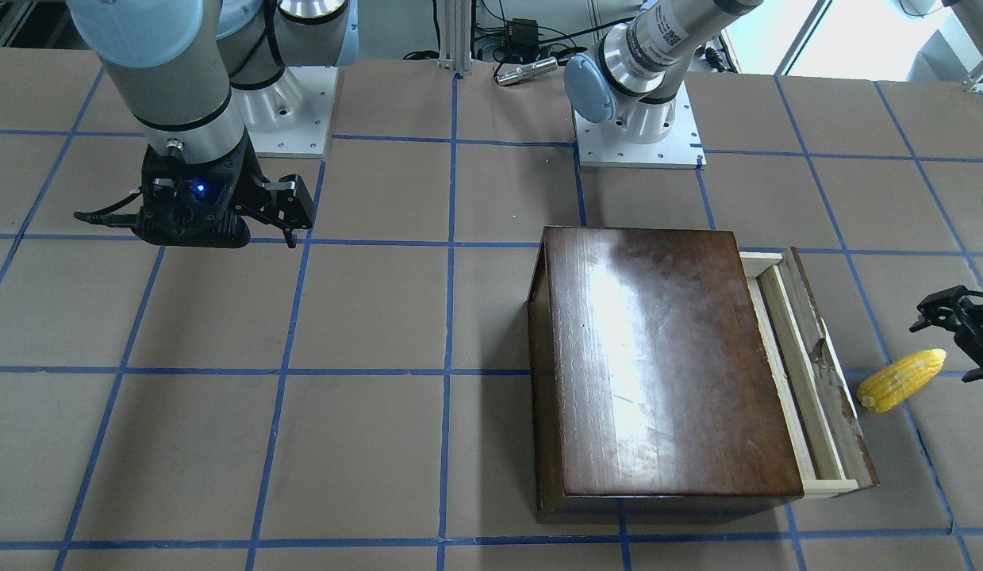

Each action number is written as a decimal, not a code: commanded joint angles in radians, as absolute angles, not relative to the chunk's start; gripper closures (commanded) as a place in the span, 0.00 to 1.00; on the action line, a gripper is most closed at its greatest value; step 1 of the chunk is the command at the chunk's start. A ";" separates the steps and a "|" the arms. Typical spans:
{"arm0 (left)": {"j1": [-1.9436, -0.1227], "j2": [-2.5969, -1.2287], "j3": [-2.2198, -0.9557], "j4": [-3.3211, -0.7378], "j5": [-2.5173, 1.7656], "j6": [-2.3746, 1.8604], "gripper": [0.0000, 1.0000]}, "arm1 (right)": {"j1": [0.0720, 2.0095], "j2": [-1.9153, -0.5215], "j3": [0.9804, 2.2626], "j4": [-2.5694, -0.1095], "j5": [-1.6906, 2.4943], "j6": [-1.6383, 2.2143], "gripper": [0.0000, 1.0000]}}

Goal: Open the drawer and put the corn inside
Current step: 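Release the handle and lower the left gripper over the yellow corn, then close the left gripper on the yellow corn cob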

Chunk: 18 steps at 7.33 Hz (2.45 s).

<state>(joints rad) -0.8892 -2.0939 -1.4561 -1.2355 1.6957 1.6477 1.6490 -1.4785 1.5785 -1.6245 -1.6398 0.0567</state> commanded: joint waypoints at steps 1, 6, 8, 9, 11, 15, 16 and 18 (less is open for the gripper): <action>-0.873 -2.134 -1.465 -1.145 1.692 1.831 0.00 | 1.649 -1.479 1.578 -1.624 -1.640 0.057 0.00; -0.868 -2.138 -1.517 -1.120 1.621 1.936 0.00 | 1.649 -1.479 1.578 -1.624 -1.640 0.057 0.00; -0.868 -2.154 -1.561 -1.010 1.621 1.922 0.00 | 1.649 -1.479 1.578 -1.624 -1.640 0.057 0.00; -0.867 -2.157 -1.578 -0.987 1.621 1.922 0.00 | 1.649 -1.479 1.578 -1.626 -1.640 0.057 0.00; -0.867 -2.164 -1.585 -0.986 1.620 1.922 0.00 | 1.649 -1.479 1.578 -1.624 -1.640 0.057 0.00; -0.859 -2.180 -1.585 -0.986 1.624 1.922 0.00 | 1.649 -1.479 1.578 -1.624 -1.640 0.057 0.00; -0.859 -2.181 -1.586 -0.986 1.623 1.922 0.00 | 1.649 -1.479 1.578 -1.624 -1.640 0.057 0.00; -0.859 -2.180 -1.583 -0.986 1.621 1.922 0.32 | 1.649 -1.479 1.577 -1.624 -1.640 0.057 0.00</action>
<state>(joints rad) -0.8591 -2.1804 -1.5846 -0.9864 1.6216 1.9221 1.6490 -1.4787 1.5777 -1.6245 -1.6398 0.0568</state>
